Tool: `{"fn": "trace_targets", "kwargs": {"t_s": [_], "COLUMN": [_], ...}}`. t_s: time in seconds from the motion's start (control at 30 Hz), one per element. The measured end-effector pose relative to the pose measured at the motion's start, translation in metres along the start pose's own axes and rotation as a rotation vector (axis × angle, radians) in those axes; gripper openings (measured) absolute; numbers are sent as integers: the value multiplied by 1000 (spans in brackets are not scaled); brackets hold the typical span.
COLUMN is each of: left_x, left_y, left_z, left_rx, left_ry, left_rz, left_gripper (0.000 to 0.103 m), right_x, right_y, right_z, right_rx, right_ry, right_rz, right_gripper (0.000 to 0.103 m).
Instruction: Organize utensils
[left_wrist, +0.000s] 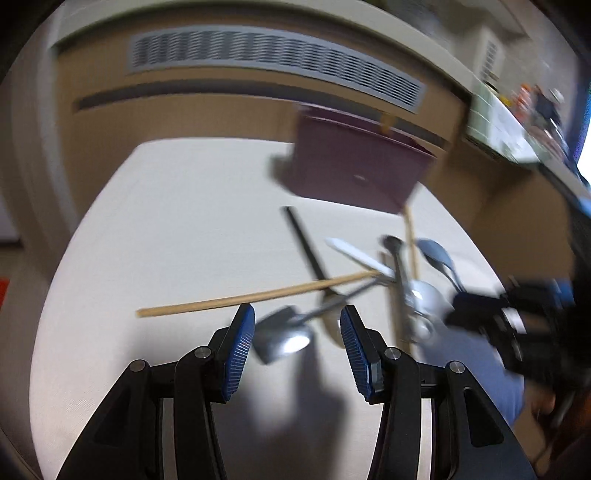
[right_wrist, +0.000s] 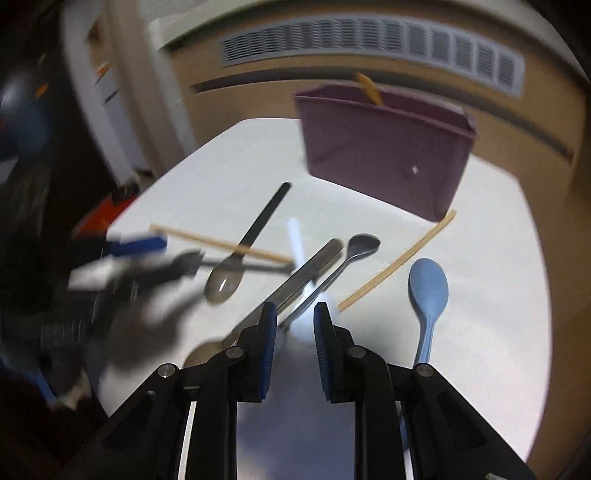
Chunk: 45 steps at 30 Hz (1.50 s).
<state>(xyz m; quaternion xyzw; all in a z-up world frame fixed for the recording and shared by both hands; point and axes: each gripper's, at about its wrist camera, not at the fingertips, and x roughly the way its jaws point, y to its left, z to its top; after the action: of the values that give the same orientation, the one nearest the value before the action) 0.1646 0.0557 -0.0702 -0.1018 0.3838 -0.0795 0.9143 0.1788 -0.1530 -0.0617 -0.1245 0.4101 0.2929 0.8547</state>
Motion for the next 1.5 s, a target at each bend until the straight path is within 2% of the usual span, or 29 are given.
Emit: {"fn": "trace_targets", "kwargs": {"t_s": [0.1, 0.2, 0.3, 0.4, 0.5, 0.67, 0.8, 0.97, 1.07, 1.13, 1.23, 1.37, 1.5], "left_x": [1, -1, -3, -4, -3, 0, 7, 20, 37, 48, 64, 76, 90], "left_y": [15, 19, 22, 28, 31, 22, 4, -33, -47, -53, -66, -70, -70], "left_z": [2, 2, 0, -2, -3, -5, -1, 12, 23, 25, 27, 35, 41], "left_rx": [-69, -84, -89, -104, -108, -89, -66, -8, -29, -18, 28, 21, 26], "left_ry": [-2, -9, -12, -12, -11, 7, 32, 64, 78, 88, 107, 105, 138], "left_rz": [10, 14, 13, 12, 17, -8, -58, -114, -78, -40, 7, 40, 41], "left_gripper": [49, 49, 49, 49, 49, 49, 49, 49, 44, 32, 32, 32, 32], "right_x": [-2, 12, 25, 36, 29, -19, -62, -85, -90, -90, -90, -92, -98], "right_y": [19, 32, 35, 35, 28, 10, -16, -41, -52, -54, -55, -62, -71], "right_z": [-8, -10, -8, -6, -4, 18, 43, 54, 49, 43, 33, 24, 17], "right_rx": [-26, -42, -37, -45, -30, -15, 49, 133, 195, 210, 213, 222, 244], "right_ry": [-31, -13, 0, 50, 26, -144, -260, -330, -350, -353, -355, -370, -394], "right_rz": [-56, -122, -148, -162, -159, -232, -217, -187, -145, -140, -149, -158, -170], "right_gripper": [20, 19, 20, 20, 19, 19, 19, 19, 19, 19, 19, 19, 19]}}
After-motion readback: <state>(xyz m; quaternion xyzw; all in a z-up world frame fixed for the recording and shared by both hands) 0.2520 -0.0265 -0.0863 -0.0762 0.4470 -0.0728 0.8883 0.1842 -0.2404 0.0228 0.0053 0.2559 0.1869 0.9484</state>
